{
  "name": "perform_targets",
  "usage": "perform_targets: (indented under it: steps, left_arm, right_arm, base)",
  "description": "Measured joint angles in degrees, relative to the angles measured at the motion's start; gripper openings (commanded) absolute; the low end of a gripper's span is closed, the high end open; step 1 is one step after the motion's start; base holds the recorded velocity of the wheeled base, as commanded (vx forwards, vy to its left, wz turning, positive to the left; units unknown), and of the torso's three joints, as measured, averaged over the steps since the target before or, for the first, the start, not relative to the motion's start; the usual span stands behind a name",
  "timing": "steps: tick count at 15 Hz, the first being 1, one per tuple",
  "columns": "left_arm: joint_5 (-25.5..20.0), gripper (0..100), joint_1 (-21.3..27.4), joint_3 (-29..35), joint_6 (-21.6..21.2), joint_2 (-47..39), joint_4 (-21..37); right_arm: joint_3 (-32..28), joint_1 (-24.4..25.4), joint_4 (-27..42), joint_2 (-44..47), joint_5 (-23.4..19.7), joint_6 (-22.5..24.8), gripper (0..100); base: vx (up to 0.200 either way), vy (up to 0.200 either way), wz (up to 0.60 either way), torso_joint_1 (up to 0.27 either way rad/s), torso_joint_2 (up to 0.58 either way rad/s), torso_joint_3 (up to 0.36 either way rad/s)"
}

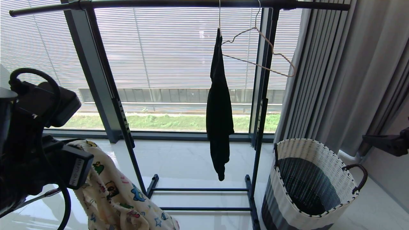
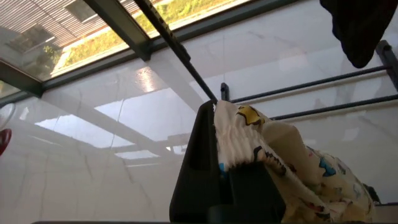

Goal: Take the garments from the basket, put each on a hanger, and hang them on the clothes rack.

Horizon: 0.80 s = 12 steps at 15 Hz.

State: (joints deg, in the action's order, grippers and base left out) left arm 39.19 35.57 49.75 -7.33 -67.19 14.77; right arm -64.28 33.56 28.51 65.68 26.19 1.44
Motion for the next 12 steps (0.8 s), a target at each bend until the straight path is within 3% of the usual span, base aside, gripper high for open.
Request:
perform_targets:
  steps: [3, 5, 8, 12]
  left_arm:
    - [0.0, 0, -1.4, -1.9, 0.2, 3.2, -0.2]
    - [0.0, 0, -1.6, -2.6, 0.1, 4.5, -0.1]
    - [0.0, 0, -1.6, -3.9, -0.1, 5.9, -0.2]
    - [0.1, 0, -1.7, -4.2, -0.1, 6.7, -0.2]
  right_arm:
    - [8.7, -1.8, -11.4, -2.8, 0.3, 2.8, 100]
    - [10.3, -3.7, -14.9, -2.6, 0.3, 3.4, 100]
    - [10.7, -4.9, -16.1, -2.2, 0.3, 3.4, 100]
    - [10.7, -5.1, -17.0, -2.0, -0.1, 3.4, 100]
  base:
    - [0.000, 0.000, 0.00, 0.000, 0.00, 0.000]
    - [0.000, 0.000, 0.00, 0.018, -0.06, -0.050]
    - [0.000, 0.000, 0.00, 0.054, -0.24, -0.243]
    - [0.000, 0.000, 0.00, 0.178, -0.50, -0.292]
